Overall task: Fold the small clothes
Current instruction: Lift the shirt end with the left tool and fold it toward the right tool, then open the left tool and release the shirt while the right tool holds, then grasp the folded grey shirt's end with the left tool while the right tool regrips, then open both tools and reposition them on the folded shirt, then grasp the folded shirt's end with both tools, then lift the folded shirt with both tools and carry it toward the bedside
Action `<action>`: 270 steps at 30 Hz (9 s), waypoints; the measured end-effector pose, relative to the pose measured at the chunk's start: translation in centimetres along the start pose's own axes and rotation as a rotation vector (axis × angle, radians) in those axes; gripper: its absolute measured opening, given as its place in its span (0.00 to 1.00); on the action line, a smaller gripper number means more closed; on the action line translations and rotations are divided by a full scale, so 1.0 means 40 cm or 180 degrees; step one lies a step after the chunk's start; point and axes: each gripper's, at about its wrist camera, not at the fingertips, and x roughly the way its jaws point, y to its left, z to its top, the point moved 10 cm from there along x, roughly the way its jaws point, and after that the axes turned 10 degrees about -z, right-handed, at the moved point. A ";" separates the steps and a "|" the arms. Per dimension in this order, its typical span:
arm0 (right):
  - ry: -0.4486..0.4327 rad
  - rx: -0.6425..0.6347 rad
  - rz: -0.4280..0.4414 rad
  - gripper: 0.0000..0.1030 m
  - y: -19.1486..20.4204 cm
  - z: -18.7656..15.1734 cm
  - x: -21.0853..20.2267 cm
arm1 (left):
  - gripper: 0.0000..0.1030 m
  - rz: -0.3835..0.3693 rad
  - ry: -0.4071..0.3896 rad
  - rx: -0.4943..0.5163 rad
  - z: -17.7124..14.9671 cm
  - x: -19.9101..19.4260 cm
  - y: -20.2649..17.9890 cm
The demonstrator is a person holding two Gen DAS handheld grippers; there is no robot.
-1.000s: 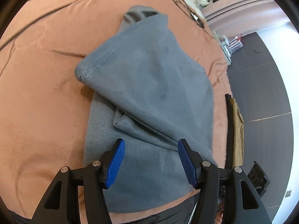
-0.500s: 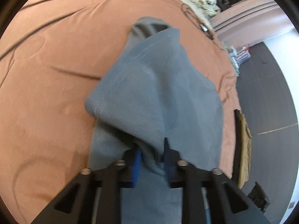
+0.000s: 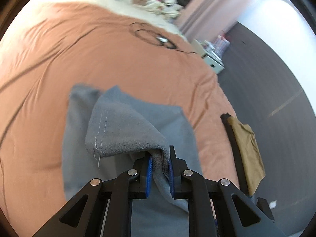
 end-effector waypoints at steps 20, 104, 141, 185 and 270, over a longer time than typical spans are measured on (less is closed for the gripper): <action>-0.0124 0.0352 0.0067 0.06 -0.020 -0.016 -0.024 | 0.13 0.0076 0.0494 0.0763 0.084 0.236 -0.113; 0.0115 0.0451 -0.0223 0.51 -0.048 0.057 0.057 | 0.41 0.0238 0.0672 -0.0358 -0.364 -0.111 0.271; 0.0224 0.0690 0.0406 0.10 0.073 -0.010 0.021 | 0.09 -0.0276 0.0395 -0.0719 -0.363 -0.241 0.238; 0.0281 0.0870 0.0696 0.48 -0.014 0.146 0.260 | 0.52 -0.0048 0.0685 -0.0517 -0.209 -0.112 0.377; -0.0271 0.0599 0.0355 0.13 0.107 0.321 0.198 | 0.07 -0.0456 0.0096 -0.0300 0.134 -0.118 0.278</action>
